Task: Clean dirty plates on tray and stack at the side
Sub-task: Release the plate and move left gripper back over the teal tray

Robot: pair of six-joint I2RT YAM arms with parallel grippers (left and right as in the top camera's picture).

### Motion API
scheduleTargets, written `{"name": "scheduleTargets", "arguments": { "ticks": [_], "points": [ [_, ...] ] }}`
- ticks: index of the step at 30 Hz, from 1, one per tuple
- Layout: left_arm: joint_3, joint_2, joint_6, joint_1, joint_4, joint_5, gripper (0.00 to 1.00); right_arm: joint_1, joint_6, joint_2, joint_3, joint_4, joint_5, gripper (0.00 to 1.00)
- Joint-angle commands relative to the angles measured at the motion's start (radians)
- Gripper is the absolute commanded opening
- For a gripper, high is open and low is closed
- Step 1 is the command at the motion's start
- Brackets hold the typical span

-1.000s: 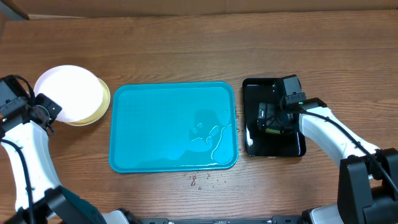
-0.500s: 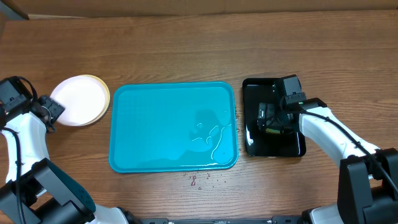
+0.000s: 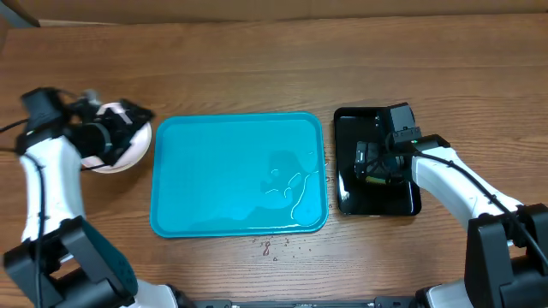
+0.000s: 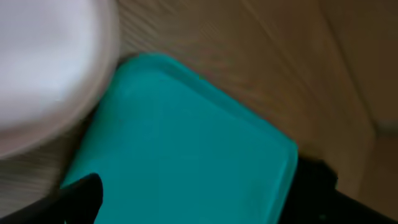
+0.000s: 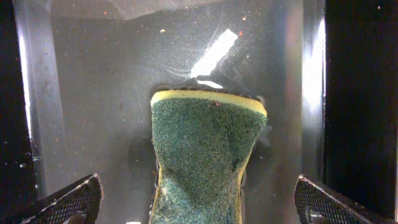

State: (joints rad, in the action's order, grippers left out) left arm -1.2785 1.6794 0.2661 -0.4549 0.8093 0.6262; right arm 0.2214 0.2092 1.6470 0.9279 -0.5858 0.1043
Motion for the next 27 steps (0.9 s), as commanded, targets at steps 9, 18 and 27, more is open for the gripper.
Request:
{"name": "scheduleTargets", "arguments": {
  "ticks": [9,18,27],
  "points": [
    [-0.016,-0.017,-0.222,0.379,0.101,-0.172,1.00,-0.004,0.003,-0.002,-0.006,0.006,0.003,1.00],
    [-0.016,-0.017,-0.222,0.507,0.102,-0.296,1.00,-0.004,0.003,-0.002,-0.006,0.006,0.003,1.00],
    [-0.016,-0.017,-0.222,0.510,0.101,-0.297,1.00,-0.004,0.003,-0.002,-0.006,0.006,0.003,1.00]
  ]
}}
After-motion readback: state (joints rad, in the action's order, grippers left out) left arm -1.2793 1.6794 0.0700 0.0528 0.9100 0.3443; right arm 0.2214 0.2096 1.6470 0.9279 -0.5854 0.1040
